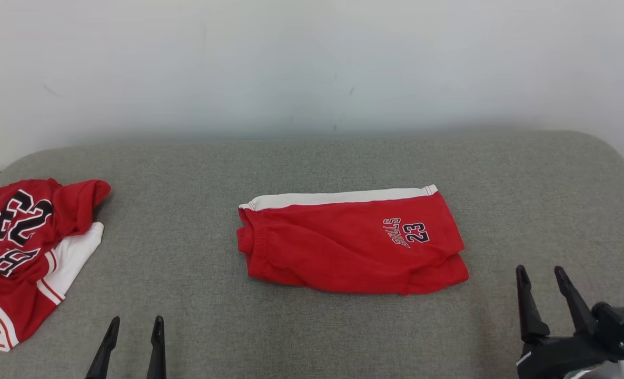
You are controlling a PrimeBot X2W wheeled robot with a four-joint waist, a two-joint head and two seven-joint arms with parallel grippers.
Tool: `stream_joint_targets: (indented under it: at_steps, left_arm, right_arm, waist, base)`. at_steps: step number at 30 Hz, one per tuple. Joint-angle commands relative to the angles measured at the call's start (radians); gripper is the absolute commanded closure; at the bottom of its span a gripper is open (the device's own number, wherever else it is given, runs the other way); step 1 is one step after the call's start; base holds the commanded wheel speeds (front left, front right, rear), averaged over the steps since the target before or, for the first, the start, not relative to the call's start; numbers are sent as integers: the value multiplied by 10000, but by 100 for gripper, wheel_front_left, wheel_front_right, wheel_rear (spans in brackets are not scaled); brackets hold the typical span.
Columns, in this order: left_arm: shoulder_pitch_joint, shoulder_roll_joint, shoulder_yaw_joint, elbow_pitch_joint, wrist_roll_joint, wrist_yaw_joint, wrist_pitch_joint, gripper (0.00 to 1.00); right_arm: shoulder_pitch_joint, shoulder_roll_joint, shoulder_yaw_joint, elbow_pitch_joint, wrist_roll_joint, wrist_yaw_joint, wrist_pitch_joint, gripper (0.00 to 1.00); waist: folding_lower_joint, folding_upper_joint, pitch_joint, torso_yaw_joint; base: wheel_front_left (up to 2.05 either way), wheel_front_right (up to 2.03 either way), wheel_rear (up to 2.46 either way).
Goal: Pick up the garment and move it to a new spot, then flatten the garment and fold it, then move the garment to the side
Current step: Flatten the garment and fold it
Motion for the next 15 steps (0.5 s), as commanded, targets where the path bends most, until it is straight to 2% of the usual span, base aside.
stream_joint_targets:
  at_steps: [1,9,15]
  left_arm:
    - [187,64,48,2,106,65,-12,0]
    - [437,214,123,128,299,153,-12,0]
    - [400,294,57,394,282,114,-12,0]
  right_arm:
    - [282,26,-155,-220,-171,-10,11,0]
    - [1500,694,-680,-1812,-1099,-10,623,0]
    - [1821,981,-512,-2217,-1154,-10,952,0]
  waist:
    - [0,0,-43,11]
    - [0,0,-176,-35]
    - [0,0,-250,-23]
  base:
    - [0,0,0]
    - [0,0,0]
    - [0,0,0]
